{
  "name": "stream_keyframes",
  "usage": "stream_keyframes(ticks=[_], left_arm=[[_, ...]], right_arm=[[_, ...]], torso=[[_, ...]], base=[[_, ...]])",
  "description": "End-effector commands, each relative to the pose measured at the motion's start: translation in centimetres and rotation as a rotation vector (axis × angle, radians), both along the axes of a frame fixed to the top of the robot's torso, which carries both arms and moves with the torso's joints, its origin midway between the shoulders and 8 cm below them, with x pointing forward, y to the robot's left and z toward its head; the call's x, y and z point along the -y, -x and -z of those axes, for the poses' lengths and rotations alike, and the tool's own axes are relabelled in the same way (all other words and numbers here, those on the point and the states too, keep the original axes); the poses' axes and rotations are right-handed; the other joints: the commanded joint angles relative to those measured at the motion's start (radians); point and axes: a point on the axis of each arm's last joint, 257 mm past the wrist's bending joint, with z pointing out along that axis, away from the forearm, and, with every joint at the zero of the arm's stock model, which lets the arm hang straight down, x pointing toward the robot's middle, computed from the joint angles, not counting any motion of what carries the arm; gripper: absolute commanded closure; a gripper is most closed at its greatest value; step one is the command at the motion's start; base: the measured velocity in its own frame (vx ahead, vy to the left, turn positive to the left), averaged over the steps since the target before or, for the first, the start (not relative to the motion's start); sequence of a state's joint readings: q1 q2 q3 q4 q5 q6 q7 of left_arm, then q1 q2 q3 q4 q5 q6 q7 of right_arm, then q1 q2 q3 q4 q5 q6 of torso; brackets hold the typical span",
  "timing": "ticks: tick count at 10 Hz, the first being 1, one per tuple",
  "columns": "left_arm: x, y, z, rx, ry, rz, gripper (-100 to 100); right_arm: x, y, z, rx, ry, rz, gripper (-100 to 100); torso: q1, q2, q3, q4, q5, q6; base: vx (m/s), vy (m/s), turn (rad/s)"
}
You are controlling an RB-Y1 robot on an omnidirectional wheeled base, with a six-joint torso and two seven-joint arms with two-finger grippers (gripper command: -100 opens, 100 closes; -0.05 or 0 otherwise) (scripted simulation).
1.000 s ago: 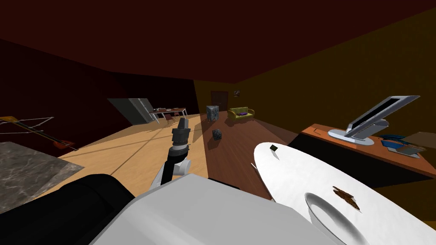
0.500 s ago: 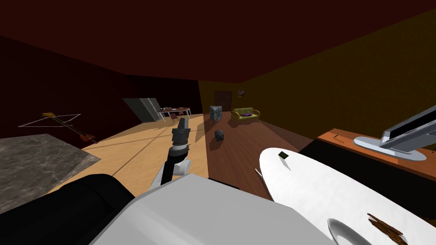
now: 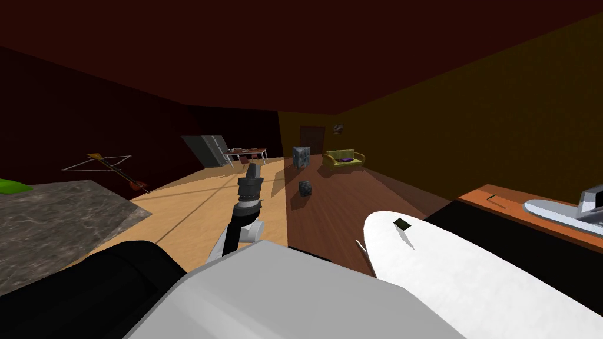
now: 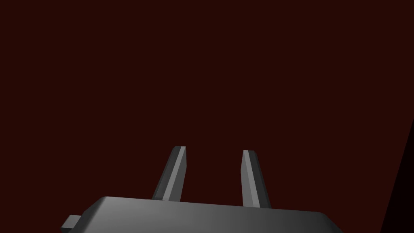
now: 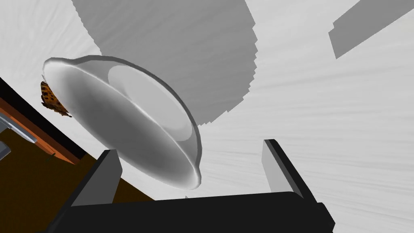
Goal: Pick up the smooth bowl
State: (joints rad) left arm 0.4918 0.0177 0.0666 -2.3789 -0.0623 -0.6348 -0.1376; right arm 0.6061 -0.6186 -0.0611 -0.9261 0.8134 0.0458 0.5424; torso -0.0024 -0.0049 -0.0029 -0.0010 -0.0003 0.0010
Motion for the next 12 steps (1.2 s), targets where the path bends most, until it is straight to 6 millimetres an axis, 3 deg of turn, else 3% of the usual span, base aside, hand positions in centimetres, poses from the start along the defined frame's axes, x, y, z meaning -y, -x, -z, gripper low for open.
stream_keyframes(ticks=[1, 3, 4, 5, 9, 10, 12], left_arm=[[0.0, 0.0, 0.0, 0.000, 0.000, 0.000, 0], [0.0, 0.0, 0.0, 0.000, 0.000, 0.000, 0], [0.0, 0.0, 0.0, 0.000, 0.000, 0.000, 0], [0.0, 0.0, 0.0, 0.000, 0.000, 0.000, 0], [0.0, 0.0, 0.0, 0.000, 0.000, 0.000, 0], [0.0, 0.0, 0.0, 0.000, 0.000, 0.000, 0], [0.0, 0.0, 0.0, 0.000, 0.000, 0.000, 0]], right_arm=[[0.0, 0.6, 0.7, -0.054, 0.028, -0.019, -100], [-0.1, 0.6, 0.8, -0.053, 0.025, -0.020, -100], [-0.1, 0.6, 0.8, -0.056, 0.027, -0.021, 0], [-1.0, -0.3, 1.8, -0.055, 0.027, -0.014, -100], [-1.7, -1.0, 2.3, -0.054, 0.024, -0.013, -100], [-1.7, -1.0, 2.3, -0.055, 0.026, -0.010, 100], [-1.8, -1.0, 2.3, -0.055, 0.024, -0.012, 100]], torso=[[0.000, 0.000, 0.000, 0.000, 0.000, 0.000], [-0.002, -0.001, -0.001, 0.000, 0.000, 0.000], [0.000, 0.002, 0.001, 0.000, 0.000, 0.000], [0.002, 0.005, 0.003, 0.001, 0.000, 0.001], [-0.001, 0.009, 0.005, 0.002, 0.000, 0.000], [0.001, 0.008, 0.005, 0.002, 0.000, 0.001], [0.003, 0.007, 0.004, 0.001, 0.001, 0.001]], base=[[0.119, -0.053, 0.100], [0.077, -0.063, 0.039], [0.009, -0.008, 0.001], [-0.026, -0.066, 0.052], [-0.037, -0.069, 0.019], [-0.003, -0.006, 0.000], [0.000, 0.000, 0.000]])
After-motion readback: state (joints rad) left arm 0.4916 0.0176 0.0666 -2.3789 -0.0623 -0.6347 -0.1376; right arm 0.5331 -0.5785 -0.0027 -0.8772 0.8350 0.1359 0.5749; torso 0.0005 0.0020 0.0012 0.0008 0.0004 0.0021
